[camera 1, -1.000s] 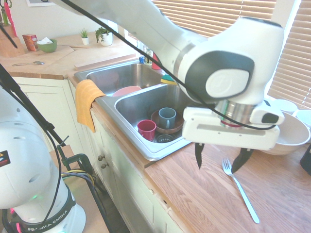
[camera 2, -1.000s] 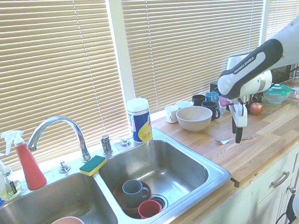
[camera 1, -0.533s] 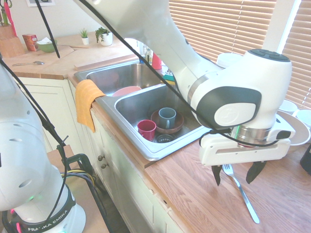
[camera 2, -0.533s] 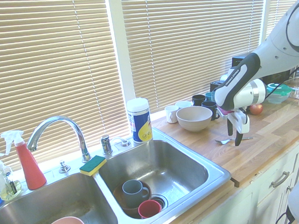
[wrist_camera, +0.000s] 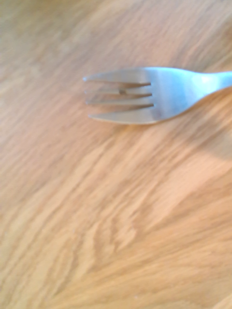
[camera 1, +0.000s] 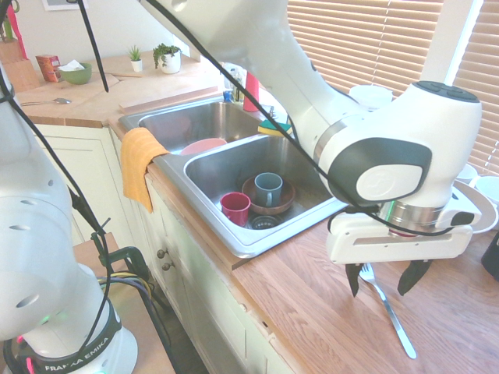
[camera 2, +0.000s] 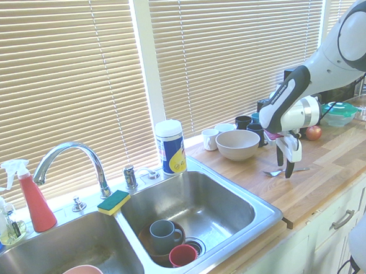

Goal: Put the fork into the sink

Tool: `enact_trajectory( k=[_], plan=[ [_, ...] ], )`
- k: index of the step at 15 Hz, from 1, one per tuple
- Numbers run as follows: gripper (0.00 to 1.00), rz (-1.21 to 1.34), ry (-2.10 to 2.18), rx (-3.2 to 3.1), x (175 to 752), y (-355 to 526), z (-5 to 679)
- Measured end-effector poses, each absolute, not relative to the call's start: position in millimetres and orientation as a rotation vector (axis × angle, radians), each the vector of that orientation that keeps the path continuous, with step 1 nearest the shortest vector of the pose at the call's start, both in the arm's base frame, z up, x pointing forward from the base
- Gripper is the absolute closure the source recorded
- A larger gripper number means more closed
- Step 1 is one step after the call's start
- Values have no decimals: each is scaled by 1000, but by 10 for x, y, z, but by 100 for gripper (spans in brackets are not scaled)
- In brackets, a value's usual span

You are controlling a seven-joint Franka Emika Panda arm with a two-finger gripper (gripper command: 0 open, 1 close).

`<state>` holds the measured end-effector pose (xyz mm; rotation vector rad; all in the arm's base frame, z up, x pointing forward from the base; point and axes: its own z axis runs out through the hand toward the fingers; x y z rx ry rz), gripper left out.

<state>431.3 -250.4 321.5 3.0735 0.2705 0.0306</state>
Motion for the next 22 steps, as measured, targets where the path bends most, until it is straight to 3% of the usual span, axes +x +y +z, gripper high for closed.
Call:
enact_trajectory(
  k=[17, 20, 22],
  plan=[
    [100, 11, 131, 3112, 4223, -2612, 3169],
    [100, -54, -100, 3133, 4214, -2600, 3249],
    [100, -99, -309, 3143, 4224, -2477, 3739]
  ],
)
